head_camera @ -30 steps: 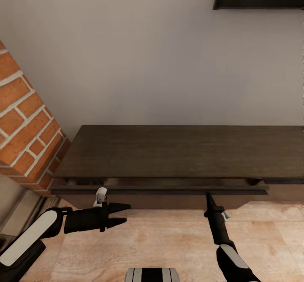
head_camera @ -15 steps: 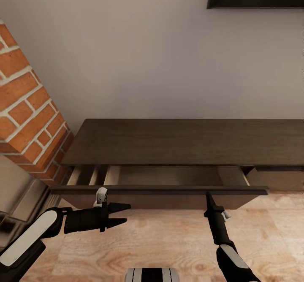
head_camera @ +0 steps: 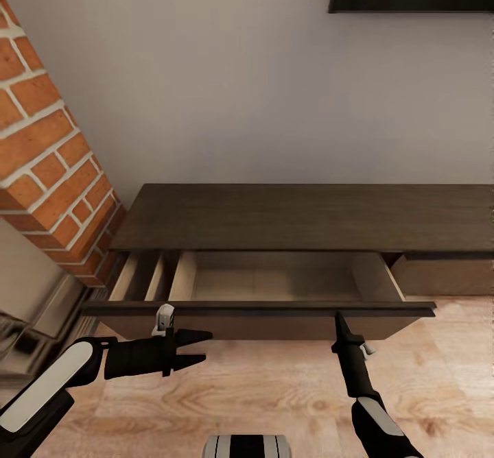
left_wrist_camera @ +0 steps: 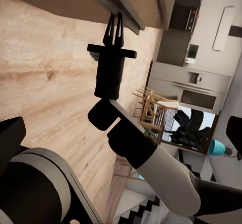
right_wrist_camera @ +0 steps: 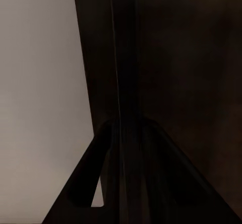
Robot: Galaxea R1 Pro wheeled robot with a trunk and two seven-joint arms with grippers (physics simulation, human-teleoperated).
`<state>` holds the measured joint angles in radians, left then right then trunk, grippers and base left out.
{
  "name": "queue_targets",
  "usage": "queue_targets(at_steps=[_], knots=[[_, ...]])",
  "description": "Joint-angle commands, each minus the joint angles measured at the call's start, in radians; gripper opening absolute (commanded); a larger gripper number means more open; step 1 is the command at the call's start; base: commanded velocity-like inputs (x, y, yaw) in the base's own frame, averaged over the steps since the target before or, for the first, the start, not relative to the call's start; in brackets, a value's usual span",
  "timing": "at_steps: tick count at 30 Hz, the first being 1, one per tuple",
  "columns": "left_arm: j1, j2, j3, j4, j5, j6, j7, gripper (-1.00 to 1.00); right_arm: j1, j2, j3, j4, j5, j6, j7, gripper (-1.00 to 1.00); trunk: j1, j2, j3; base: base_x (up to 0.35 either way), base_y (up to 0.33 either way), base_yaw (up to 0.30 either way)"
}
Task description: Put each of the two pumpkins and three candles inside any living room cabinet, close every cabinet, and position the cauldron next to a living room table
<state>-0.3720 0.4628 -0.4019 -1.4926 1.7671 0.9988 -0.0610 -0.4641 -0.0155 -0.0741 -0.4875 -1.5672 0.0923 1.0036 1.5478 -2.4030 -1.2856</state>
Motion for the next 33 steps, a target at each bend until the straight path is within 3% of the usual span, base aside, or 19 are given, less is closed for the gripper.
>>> queue_targets(at_steps=[1,33], knots=[[-0.001,0.001,-0.001,0.0,-0.004,0.001,-0.006,1.0,-0.001,0.0,0.007,-0.002,-0.009,0.015,0.012,-1.0,-0.001,0.0,-0.001,-0.19,0.0,0.0],[-0.001,0.001,-0.002,0.002,-0.004,0.0,-0.006,1.0,-0.001,0.0,0.007,-0.004,-0.01,0.015,0.012,-1.0,-0.001,0.0,-0.001,-0.101,0.0,0.0]])
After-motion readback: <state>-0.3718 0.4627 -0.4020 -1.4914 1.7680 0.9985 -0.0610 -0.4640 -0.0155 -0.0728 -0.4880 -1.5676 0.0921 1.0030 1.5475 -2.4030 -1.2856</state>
